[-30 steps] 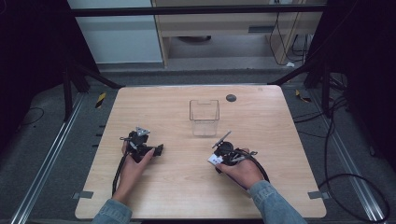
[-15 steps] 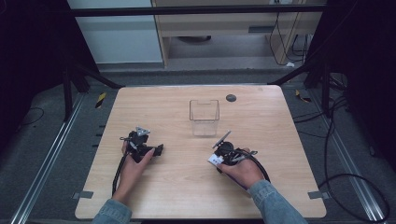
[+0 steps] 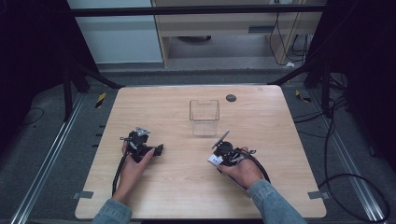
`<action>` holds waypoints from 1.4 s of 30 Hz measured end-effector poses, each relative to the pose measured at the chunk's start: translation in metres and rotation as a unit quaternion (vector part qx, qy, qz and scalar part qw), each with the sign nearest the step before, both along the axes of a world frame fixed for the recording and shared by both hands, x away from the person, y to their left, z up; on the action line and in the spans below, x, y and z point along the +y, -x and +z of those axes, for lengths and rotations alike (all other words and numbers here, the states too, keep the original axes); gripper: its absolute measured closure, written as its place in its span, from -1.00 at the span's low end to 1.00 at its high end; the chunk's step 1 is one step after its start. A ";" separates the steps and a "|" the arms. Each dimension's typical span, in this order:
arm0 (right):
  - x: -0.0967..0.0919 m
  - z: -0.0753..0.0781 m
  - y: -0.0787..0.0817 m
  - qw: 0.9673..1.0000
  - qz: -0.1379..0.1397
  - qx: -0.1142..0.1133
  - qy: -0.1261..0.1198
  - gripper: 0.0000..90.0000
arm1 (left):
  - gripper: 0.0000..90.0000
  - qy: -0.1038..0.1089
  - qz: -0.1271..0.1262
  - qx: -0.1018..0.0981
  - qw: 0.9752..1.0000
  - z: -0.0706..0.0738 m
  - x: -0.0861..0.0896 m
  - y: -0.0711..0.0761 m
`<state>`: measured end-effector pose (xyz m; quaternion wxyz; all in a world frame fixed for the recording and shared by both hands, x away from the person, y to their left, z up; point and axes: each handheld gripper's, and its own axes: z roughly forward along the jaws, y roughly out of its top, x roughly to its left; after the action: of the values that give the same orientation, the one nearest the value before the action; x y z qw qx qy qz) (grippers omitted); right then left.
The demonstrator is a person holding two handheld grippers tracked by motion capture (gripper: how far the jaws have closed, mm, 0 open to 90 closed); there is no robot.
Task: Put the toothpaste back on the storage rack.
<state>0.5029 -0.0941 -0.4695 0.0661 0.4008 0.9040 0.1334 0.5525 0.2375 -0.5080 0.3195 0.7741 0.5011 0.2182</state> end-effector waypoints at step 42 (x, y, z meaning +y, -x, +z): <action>-0.071 0.092 -0.002 0.987 -0.065 -0.124 -0.074 0.78 | -1.00 0.000 0.001 -0.001 1.000 0.000 0.000 0.000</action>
<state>0.5049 -0.1653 -0.3775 0.1561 0.4433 0.8482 0.2442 0.5525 0.2373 -0.5080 0.3201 0.7735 0.5015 0.2187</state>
